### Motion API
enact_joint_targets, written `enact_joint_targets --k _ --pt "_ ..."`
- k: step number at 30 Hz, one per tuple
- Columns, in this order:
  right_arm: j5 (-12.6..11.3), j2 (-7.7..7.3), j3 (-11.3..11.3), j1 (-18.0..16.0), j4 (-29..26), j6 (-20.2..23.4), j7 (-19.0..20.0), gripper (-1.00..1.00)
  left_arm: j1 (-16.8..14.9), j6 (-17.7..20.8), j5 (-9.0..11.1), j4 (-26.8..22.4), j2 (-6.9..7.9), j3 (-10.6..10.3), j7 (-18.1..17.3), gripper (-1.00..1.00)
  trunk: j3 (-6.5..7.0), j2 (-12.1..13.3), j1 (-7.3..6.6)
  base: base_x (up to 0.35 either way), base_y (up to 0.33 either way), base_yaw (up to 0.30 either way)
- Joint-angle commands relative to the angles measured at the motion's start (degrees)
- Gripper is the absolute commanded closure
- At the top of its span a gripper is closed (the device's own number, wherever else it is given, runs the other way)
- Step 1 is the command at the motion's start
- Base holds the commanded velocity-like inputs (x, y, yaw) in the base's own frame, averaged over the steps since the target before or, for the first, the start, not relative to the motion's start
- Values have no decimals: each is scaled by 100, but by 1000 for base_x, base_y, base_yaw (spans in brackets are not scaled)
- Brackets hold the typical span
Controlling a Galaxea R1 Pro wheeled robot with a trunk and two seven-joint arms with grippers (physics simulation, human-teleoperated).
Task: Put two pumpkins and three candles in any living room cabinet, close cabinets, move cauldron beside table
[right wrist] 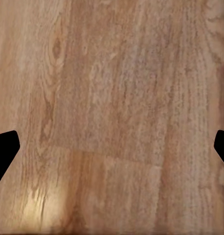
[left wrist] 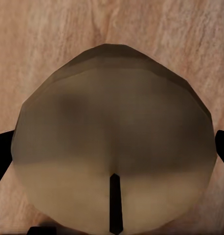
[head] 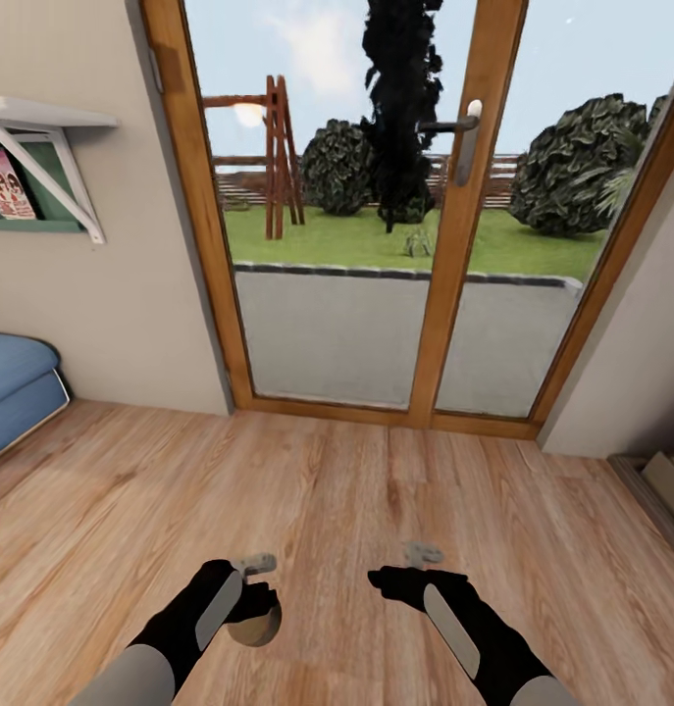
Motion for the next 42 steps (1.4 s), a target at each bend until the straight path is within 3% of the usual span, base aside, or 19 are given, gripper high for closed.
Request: enact_joint_targets --k 1,42 --pt "-68 -3 17 -4 -8 14 -56 -100 -2 15 61 -9 4 -25 53 100 4 39 -25 -65 0 -130" --pt "-82 -5 15 -4 4 13 -38 -100 5 15 69 -9 17 -21 50 100 372 1683 -925 -64 6 -146"
